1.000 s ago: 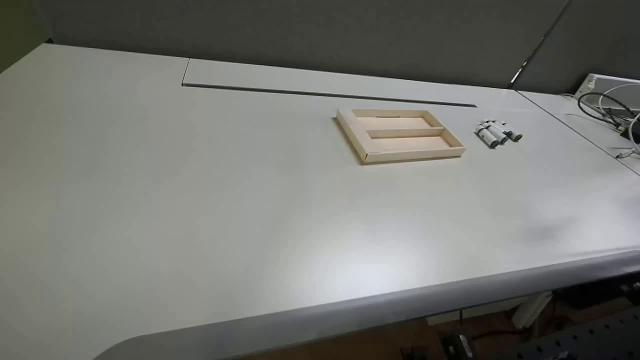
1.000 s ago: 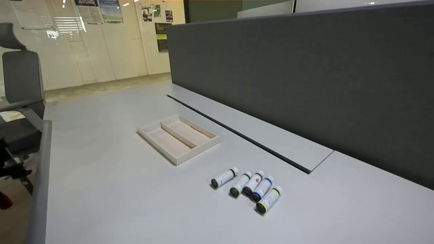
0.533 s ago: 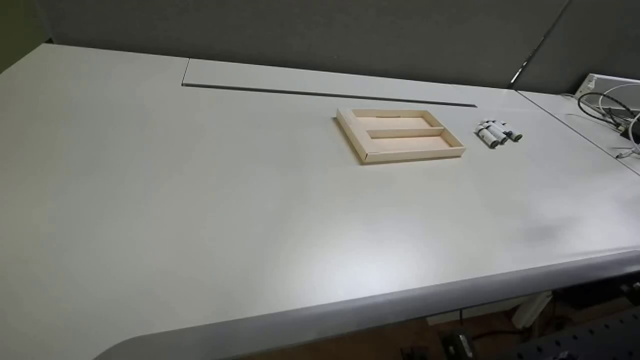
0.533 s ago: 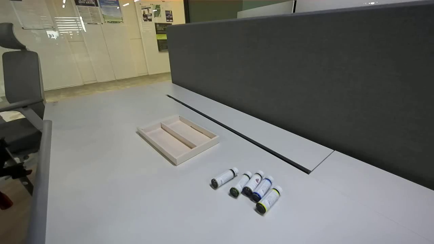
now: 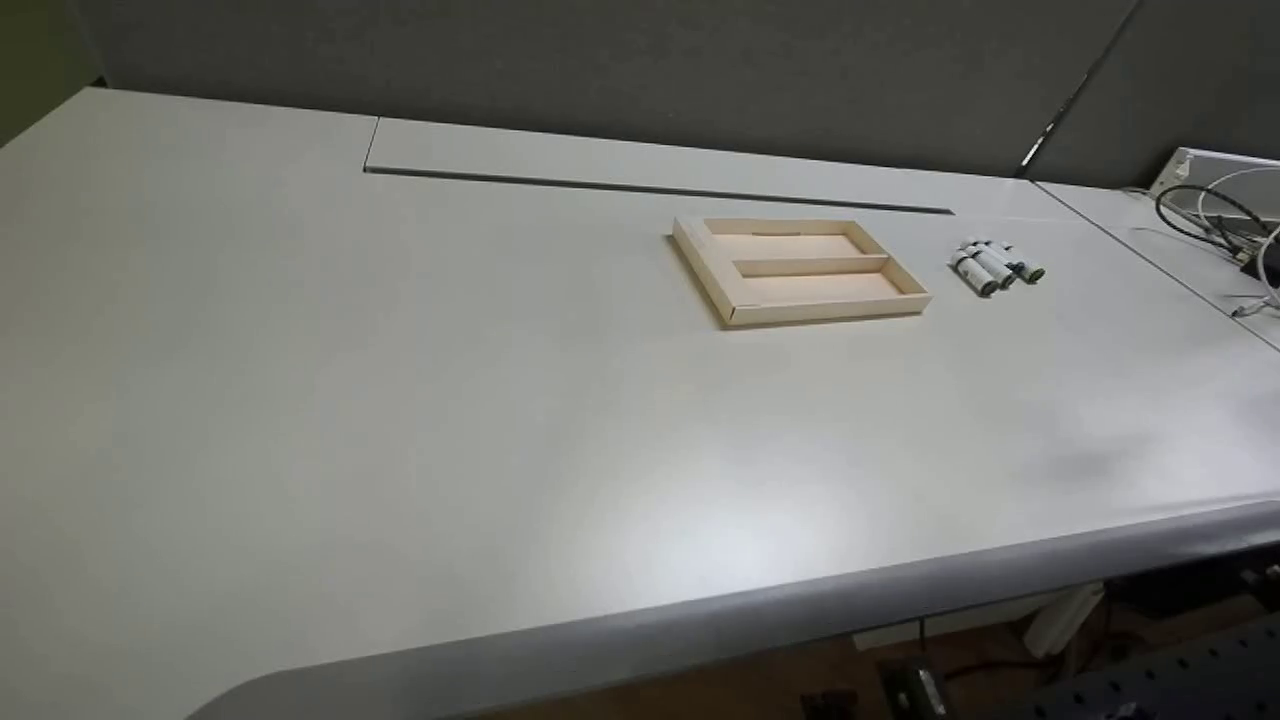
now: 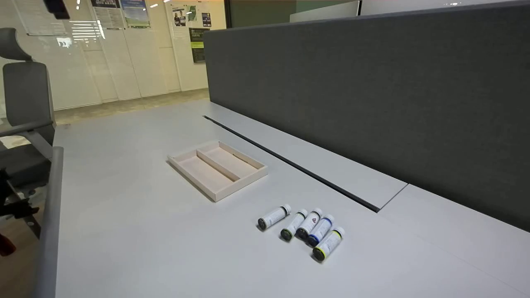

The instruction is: Put one bottle in the tray

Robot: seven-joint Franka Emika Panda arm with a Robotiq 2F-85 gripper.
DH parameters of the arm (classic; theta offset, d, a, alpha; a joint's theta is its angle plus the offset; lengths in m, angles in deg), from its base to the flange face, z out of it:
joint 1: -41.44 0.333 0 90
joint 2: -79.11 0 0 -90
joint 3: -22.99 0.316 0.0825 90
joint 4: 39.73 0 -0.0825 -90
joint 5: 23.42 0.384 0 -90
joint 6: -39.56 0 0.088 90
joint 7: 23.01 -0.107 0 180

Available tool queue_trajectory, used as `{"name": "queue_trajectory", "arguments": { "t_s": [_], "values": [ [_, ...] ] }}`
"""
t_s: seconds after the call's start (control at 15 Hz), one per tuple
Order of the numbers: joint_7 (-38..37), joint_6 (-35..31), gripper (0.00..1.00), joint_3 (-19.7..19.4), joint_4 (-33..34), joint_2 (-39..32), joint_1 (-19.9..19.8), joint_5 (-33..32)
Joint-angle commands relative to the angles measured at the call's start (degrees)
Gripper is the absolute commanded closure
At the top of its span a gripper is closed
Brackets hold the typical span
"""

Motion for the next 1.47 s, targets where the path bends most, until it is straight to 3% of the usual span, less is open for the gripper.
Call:
{"name": "queue_trajectory", "arguments": {
  "t_s": [0.0, 0.13, 0.27, 0.53, 0.6, 0.73, 1.13, 1.4],
  "values": [
    [9.10, -10.73, 0.00, -3.11, 5.28, -14.67, 0.50, -3.73],
    [10.89, -13.11, 0.00, -4.39, 8.65, -22.16, -0.08, -5.16],
    [10.53, -11.06, 0.00, -5.59, 14.25, -29.93, -0.86, -6.51],
    [3.03, -5.35, 0.00, -9.03, 27.46, -42.08, -2.16, -11.31],
    [7.69, -10.10, 0.00, -8.17, 19.58, -36.85, -1.56, -9.12],
    [8.25, -10.10, 0.00, -8.83, 21.78, -39.65, -1.88, -9.07],
    [8.22, -10.13, 0.00, -8.43, 20.77, -38.28, -1.18, -9.08],
    [4.52, -9.25, 0.00, -13.42, 24.92, -37.12, -5.16, -8.86]
  ]
}}
